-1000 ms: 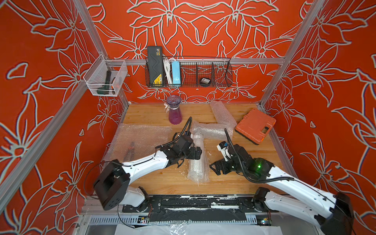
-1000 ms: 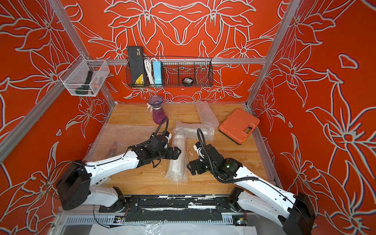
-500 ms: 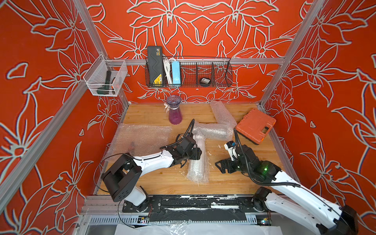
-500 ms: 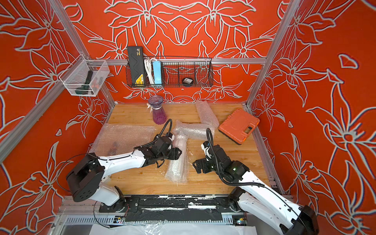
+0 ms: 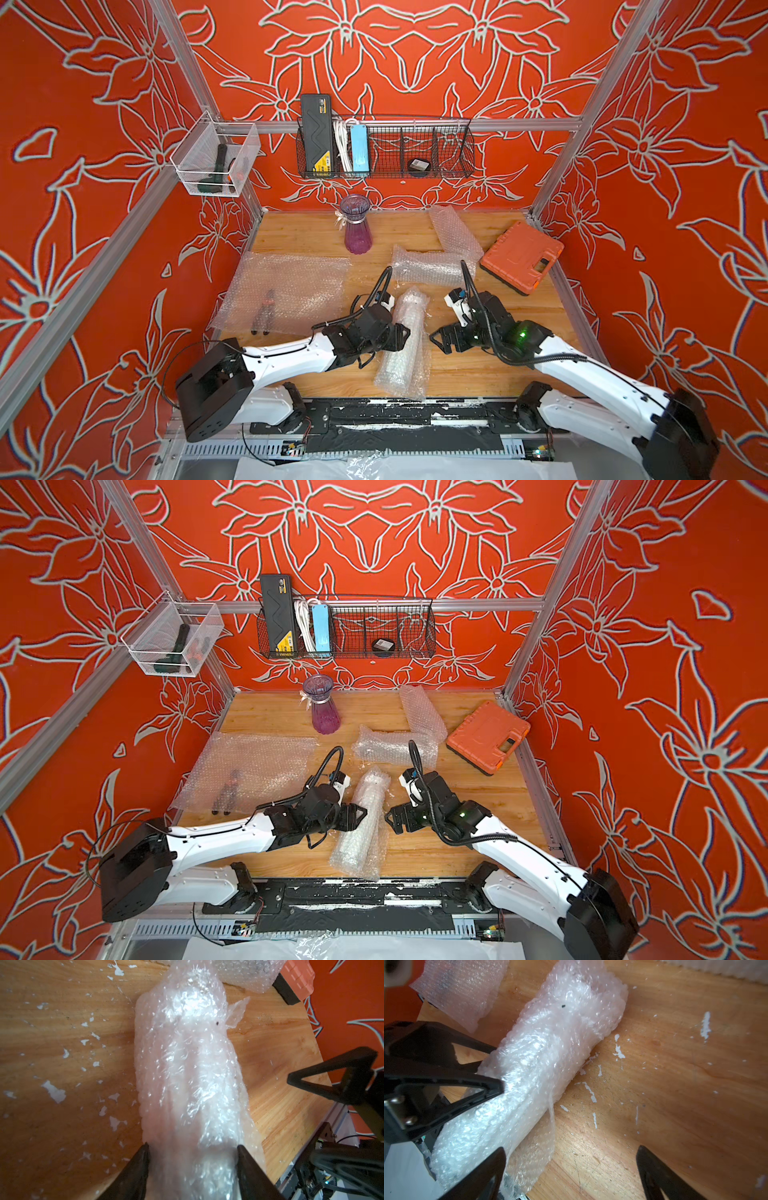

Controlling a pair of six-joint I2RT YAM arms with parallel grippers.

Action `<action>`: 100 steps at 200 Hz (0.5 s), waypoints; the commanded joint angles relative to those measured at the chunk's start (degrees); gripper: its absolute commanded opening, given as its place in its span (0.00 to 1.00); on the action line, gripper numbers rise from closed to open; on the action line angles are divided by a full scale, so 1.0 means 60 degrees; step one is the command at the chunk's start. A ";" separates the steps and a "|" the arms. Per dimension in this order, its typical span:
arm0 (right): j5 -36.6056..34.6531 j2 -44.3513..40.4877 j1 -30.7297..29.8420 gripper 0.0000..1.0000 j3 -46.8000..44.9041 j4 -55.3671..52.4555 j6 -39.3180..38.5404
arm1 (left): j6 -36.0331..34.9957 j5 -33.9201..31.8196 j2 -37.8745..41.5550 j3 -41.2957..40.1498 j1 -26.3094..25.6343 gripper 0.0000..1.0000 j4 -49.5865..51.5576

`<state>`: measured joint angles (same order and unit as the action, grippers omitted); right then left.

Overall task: Unwrap the vase from the bubble wrap
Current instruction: Unwrap the bubble wrap at the center of the board.

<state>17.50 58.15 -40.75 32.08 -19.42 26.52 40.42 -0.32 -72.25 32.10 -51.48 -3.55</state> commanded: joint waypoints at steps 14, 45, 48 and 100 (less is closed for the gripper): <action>0.0601 0.1177 0.0056 0.97 0.0259 0.1027 -0.0180 | 0.0245 0.0152 0.0285 -0.0095 -0.0095 0.55 0.0998; 0.0831 0.1682 0.0054 0.93 0.0483 0.1316 -0.0374 | 0.0174 0.0246 0.0249 0.0005 -0.0106 0.56 0.0952; 0.0848 0.1702 0.0054 0.92 0.0486 0.1363 -0.0384 | 0.0164 0.0267 0.0248 0.0002 -0.0106 0.56 0.0945; 0.1141 0.2215 0.0059 0.85 0.0520 0.1817 -0.0447 | 0.0201 0.0346 0.0264 -0.0060 -0.0135 0.50 0.0826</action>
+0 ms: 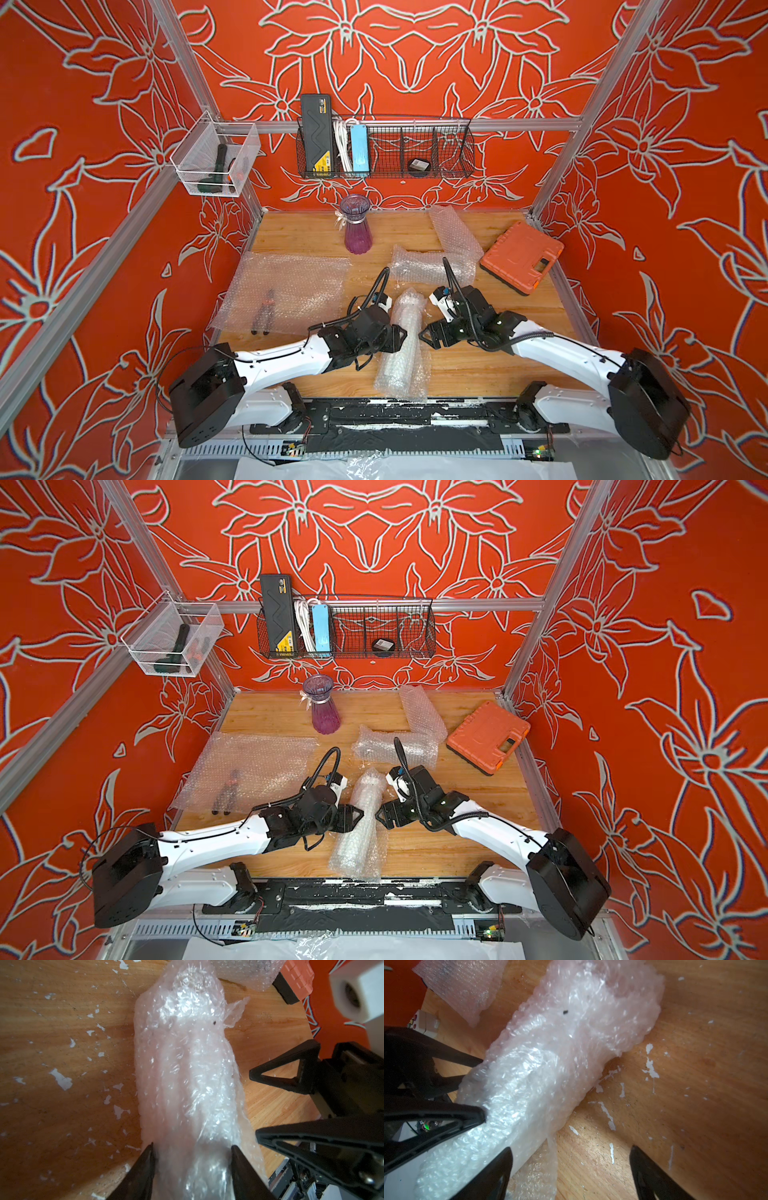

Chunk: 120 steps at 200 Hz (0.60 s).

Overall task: Unwrap the vase from the bubble wrap
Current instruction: Unwrap the bubble wrap at the center of the board.

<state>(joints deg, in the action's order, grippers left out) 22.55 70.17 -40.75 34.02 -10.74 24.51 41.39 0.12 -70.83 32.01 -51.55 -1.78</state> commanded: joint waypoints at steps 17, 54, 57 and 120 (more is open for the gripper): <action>0.0433 0.0214 0.0054 0.85 0.0162 0.0639 -0.0015 | 0.0039 0.0286 0.0021 -0.0046 -0.0139 0.49 0.0531; 0.0520 0.0243 0.0057 0.84 0.0213 0.0831 -0.0013 | 0.0042 0.0274 0.0001 -0.0037 -0.0159 0.48 0.0546; 0.0509 0.0243 0.0054 0.85 0.0205 0.0821 -0.0013 | 0.0049 0.0273 0.0011 -0.0029 -0.0162 0.48 0.0553; 0.0589 0.0971 0.0061 0.70 0.0095 0.1252 -0.0052 | 0.0031 0.0275 -0.0048 -0.0058 -0.0176 0.32 0.0516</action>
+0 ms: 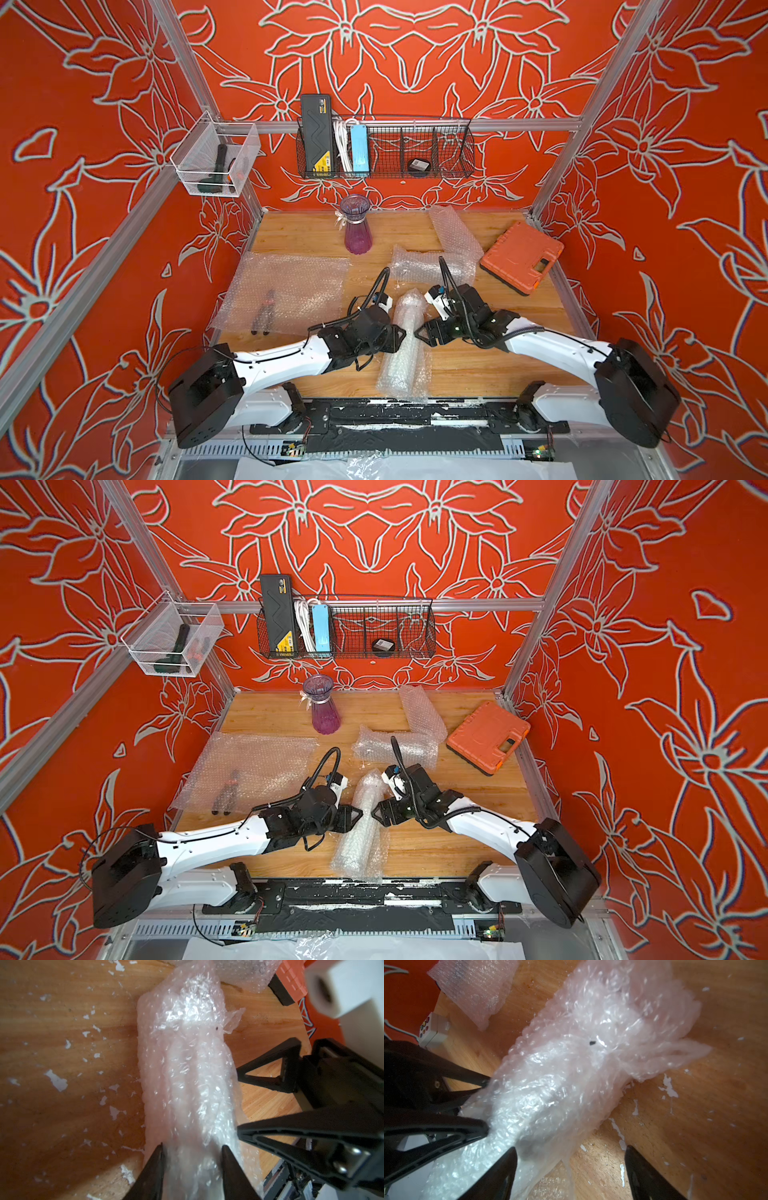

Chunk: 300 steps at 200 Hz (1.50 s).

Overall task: Unwrap the vase from the bubble wrap
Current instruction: Unwrap the bubble wrap at the center of the board.

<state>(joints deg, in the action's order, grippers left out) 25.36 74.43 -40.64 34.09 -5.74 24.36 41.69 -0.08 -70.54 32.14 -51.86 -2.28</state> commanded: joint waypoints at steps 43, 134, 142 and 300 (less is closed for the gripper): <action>0.0249 0.0366 0.0036 0.42 -0.0054 0.0663 -0.0024 | -0.0049 0.0306 -0.0198 -0.0098 -0.0118 0.25 0.0578; -0.0101 -0.0540 0.0037 0.45 -0.0656 0.0159 -0.0141 | -0.0010 0.0189 -0.0276 -0.0335 -0.0121 0.05 0.0542; -0.0139 -0.0636 0.0049 0.47 -0.0703 0.0087 -0.0142 | -0.0020 0.0175 -0.0302 -0.0357 -0.0118 0.05 0.0520; -0.0111 -0.0439 0.0040 0.24 -0.0689 0.0260 -0.0105 | -0.0034 0.0179 -0.0475 -0.0451 -0.0118 0.00 0.0498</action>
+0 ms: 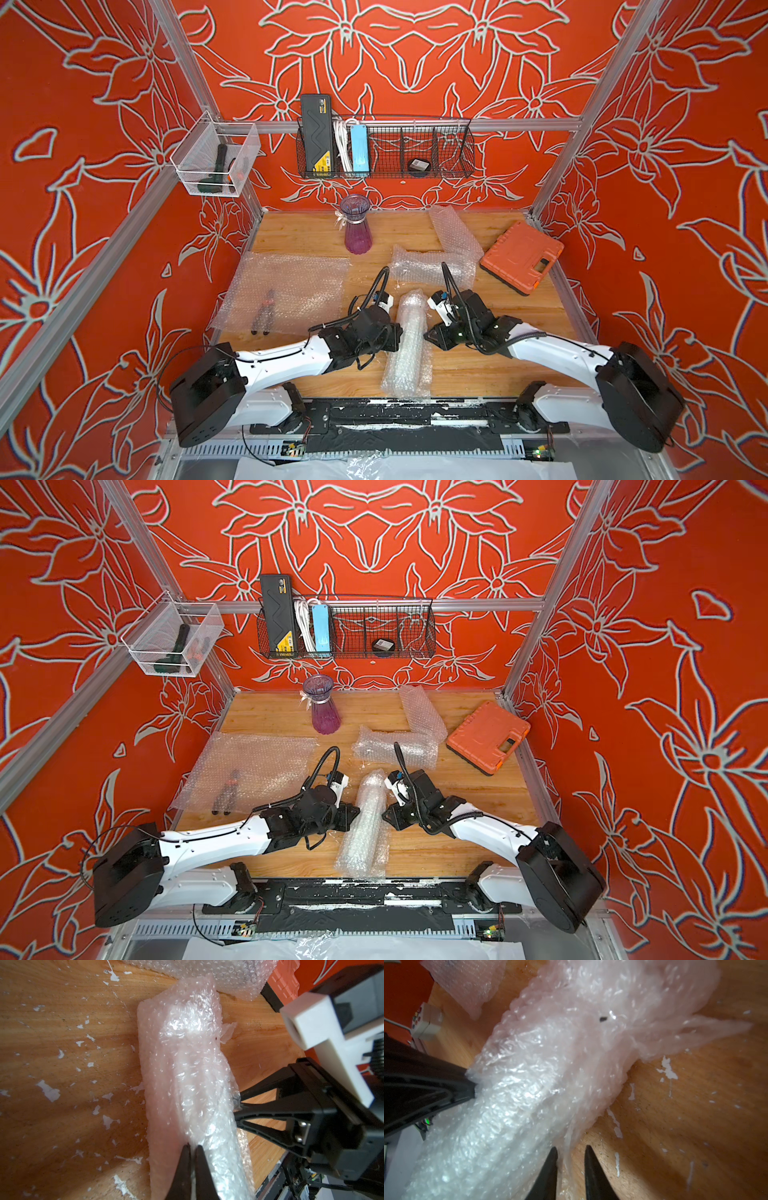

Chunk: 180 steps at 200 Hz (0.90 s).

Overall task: Unwrap the vase from the bubble wrap
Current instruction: Unwrap the bubble wrap at the center of the board.

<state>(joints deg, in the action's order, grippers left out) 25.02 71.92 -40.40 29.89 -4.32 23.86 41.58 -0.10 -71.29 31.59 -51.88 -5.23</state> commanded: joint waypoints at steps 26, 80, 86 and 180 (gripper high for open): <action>-0.0158 0.0136 0.0001 0.30 0.0097 0.0040 -0.0035 | -0.0016 0.0188 -0.0343 -0.0361 -0.0114 0.00 0.0981; 0.0036 0.0916 -0.0004 0.40 0.0607 0.0329 0.0067 | -0.0001 0.0234 -0.0177 -0.0450 -0.0114 0.00 0.0990; 0.0036 0.0927 -0.0005 0.36 0.0649 0.0325 0.0054 | 0.0009 0.0233 -0.0171 -0.0447 -0.0119 0.00 0.0997; -0.1686 0.0570 0.0024 0.00 0.0367 -0.0438 0.0390 | -0.0192 -0.0109 -0.0120 -0.0706 -0.0114 0.00 0.1273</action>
<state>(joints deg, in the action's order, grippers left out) 21.45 76.95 -40.45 32.67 -5.21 24.62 41.34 -0.78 -70.78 30.63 -51.86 -5.96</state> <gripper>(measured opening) 0.042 0.047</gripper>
